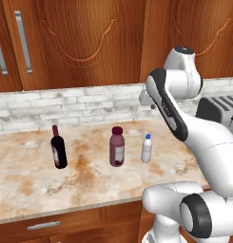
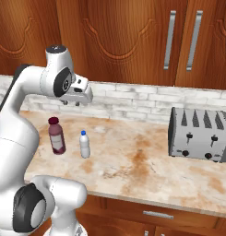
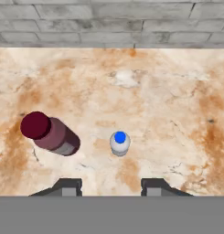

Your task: Place the drinks on the dining counter in a tight cluster.

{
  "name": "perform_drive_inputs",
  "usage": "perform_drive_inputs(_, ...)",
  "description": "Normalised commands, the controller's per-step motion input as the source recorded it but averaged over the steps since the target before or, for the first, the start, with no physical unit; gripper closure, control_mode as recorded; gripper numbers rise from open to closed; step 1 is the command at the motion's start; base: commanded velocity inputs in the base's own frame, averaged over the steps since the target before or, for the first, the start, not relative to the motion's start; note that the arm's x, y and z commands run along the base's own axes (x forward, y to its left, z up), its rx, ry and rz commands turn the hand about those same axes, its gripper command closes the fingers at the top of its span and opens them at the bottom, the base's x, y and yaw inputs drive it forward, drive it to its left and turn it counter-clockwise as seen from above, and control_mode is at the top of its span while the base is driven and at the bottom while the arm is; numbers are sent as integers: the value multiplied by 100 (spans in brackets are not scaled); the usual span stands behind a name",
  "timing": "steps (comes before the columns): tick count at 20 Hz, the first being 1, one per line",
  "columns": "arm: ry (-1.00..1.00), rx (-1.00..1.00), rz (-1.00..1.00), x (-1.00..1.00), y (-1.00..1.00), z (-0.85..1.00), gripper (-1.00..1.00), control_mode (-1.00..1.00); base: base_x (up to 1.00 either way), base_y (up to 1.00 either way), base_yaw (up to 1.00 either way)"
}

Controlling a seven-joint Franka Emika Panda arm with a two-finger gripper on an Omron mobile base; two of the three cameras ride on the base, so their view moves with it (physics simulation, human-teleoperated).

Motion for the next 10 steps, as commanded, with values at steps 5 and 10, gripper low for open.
perform_drive_inputs(5, -1, 0, 4, -24, 4, -2, -100, -100, 0, 0, 0)
perform_drive_inputs(10, 2, -3, 11, -50, 4, -38, -100, -100, 0, 0, 0)
